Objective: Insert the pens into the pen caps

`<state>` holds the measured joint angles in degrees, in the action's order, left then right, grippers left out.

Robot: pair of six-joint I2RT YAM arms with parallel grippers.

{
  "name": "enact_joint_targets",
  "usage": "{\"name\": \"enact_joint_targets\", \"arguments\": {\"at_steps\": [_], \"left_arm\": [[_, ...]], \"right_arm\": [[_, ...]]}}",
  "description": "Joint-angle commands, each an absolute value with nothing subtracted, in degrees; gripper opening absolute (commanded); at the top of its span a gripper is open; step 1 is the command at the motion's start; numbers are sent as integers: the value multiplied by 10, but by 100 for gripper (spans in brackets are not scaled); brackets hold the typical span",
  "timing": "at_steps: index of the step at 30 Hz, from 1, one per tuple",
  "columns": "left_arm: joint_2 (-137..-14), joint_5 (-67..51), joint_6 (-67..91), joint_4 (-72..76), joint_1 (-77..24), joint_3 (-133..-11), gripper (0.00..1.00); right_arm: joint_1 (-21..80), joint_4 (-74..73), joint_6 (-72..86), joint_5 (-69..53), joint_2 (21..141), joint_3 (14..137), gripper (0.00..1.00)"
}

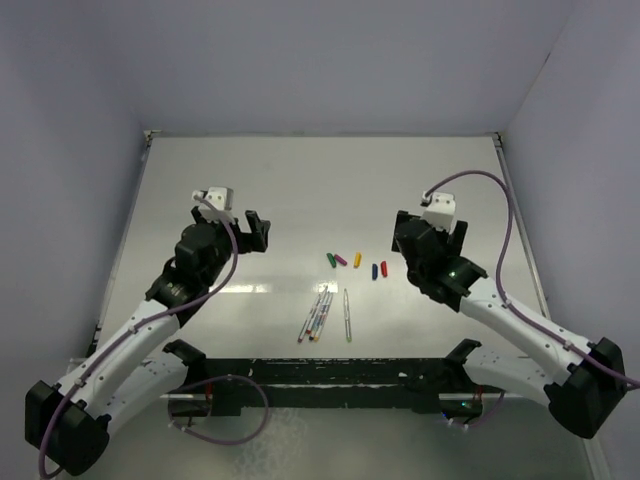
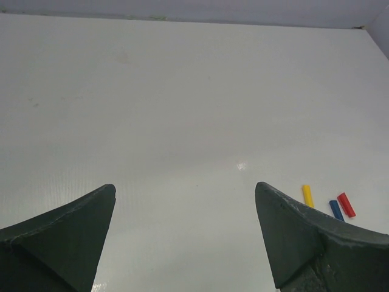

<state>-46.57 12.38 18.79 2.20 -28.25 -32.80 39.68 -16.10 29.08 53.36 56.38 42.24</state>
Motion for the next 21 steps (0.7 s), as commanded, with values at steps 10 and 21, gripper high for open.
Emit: {"name": "enact_joint_targets", "arguments": {"at_steps": [10, 21], "left_arm": [[-460, 31, 226, -85, -286, -335, 98], [-501, 65, 279, -173, -427, -347, 80]], "right_arm": [[396, -182, 317, 451, 564, 421, 100], [383, -183, 361, 469, 480, 377, 100]]}}
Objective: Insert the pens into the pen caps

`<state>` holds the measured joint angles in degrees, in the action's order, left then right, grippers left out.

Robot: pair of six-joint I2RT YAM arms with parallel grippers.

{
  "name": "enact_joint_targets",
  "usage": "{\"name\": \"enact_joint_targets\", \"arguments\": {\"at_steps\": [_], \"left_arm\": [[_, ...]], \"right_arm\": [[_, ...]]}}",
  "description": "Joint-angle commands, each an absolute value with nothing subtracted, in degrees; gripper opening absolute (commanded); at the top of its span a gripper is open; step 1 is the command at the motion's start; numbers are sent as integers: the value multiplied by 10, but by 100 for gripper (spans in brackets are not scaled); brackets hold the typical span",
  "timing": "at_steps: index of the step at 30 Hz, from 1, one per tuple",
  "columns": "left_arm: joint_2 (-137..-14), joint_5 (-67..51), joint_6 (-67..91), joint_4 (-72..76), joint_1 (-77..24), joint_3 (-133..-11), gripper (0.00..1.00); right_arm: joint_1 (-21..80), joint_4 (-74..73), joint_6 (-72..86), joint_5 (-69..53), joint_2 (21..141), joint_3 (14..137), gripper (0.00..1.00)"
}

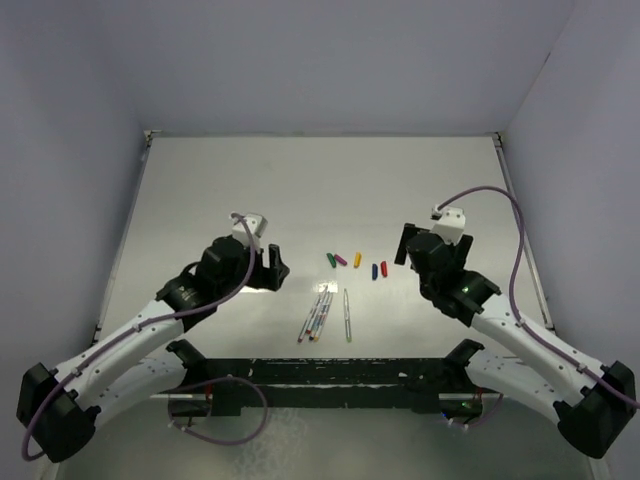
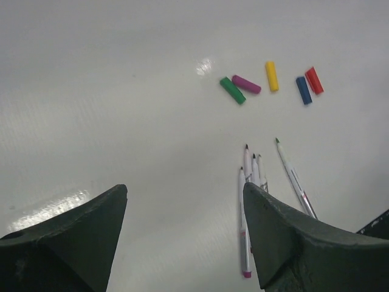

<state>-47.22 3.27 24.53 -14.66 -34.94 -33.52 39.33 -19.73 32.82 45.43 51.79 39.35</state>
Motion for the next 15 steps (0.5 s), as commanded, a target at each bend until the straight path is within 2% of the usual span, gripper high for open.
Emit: {"name": "enact_joint_targets", "arguments": {"at_steps": [1, 7, 15], "left_arm": [[-511, 79, 286, -177, -452, -349, 80], [-555, 124, 334, -179, -532, -343, 82], [-611, 151, 339, -151, -560, -349, 83]], "right_arm": [[379, -185, 363, 472, 471, 374, 100], [359, -205, 368, 469, 453, 373, 100], [352, -177, 362, 439, 448, 346, 100]]}}
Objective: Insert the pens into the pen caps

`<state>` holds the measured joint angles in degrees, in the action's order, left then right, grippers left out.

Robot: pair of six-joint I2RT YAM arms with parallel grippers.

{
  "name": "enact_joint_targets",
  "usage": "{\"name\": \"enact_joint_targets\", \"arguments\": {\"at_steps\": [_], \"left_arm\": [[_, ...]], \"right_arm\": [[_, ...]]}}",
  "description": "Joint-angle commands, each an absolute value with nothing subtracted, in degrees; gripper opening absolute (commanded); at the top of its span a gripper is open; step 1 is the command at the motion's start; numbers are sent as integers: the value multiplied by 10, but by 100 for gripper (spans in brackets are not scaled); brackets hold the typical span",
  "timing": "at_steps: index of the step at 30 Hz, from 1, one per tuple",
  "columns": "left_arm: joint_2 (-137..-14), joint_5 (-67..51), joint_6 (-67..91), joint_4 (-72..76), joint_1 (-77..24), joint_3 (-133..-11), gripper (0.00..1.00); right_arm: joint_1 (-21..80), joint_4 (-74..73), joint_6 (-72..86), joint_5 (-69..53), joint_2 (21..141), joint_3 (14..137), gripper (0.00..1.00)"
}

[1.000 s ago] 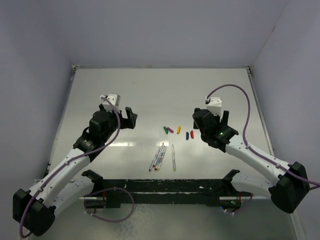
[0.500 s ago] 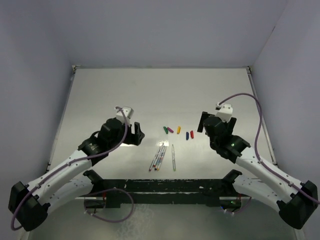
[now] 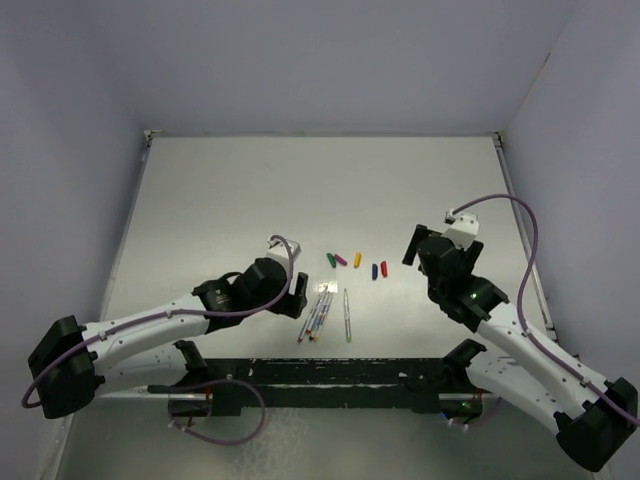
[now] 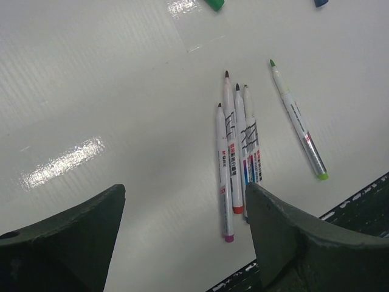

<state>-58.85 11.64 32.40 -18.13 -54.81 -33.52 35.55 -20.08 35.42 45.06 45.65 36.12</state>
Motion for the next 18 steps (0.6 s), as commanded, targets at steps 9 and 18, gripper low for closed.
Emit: {"name": "enact_joint_targets", "arguments": {"at_steps": [9, 18], "left_arm": [[-712, 179, 339, -145, -587, -384, 79], [-735, 178, 337, -111, -592, -386, 65]], "right_arm": [[352, -125, 332, 411, 438, 301, 100], [352, -96, 333, 391, 390, 279, 100]]}}
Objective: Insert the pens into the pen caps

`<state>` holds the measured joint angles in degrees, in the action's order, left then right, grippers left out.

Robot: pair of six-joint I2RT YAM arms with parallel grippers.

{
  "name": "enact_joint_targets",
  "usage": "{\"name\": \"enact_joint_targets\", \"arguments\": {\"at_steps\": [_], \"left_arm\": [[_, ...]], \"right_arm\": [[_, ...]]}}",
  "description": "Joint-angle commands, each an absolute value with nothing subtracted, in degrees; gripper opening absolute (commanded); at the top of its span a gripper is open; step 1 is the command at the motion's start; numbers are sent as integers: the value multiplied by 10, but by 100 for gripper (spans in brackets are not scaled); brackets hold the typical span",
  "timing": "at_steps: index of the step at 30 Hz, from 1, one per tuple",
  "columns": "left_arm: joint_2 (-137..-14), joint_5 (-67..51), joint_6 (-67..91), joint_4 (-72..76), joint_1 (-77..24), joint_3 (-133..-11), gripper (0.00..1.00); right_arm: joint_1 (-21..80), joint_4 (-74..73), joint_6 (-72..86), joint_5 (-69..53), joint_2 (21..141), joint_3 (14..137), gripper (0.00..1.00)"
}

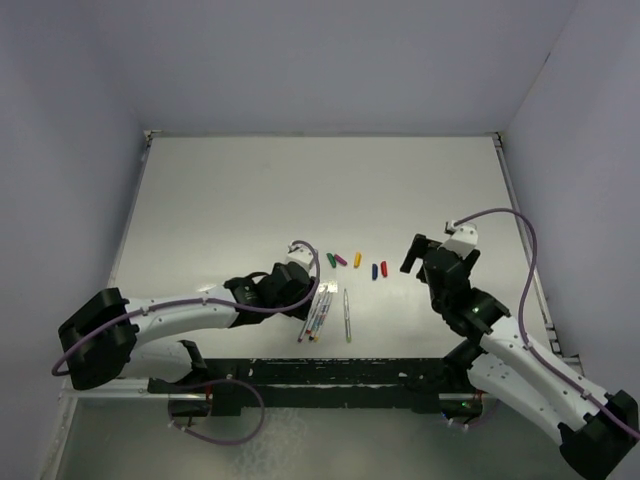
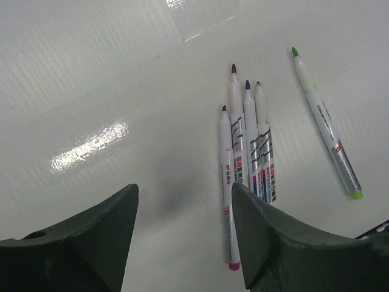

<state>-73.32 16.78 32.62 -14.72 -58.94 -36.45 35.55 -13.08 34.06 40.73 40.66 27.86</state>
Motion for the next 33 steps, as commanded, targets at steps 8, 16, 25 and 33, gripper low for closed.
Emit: {"name": "enact_joint_targets", "arguments": {"at_steps": [8, 16, 25, 33], "left_arm": [[-750, 160, 337, -108, -593, -389, 55], [-752, 142, 338, -115, -599, -386, 56], [-774, 126, 350, -109, -611, -381, 56], [-783, 136, 357, -113, -615, -383, 55]], "right_arm": [[352, -109, 313, 354, 428, 301, 100], [352, -109, 326, 375, 425, 300, 100], [352, -110, 334, 378, 422, 299, 100], [352, -123, 333, 381, 426, 303, 100]]}}
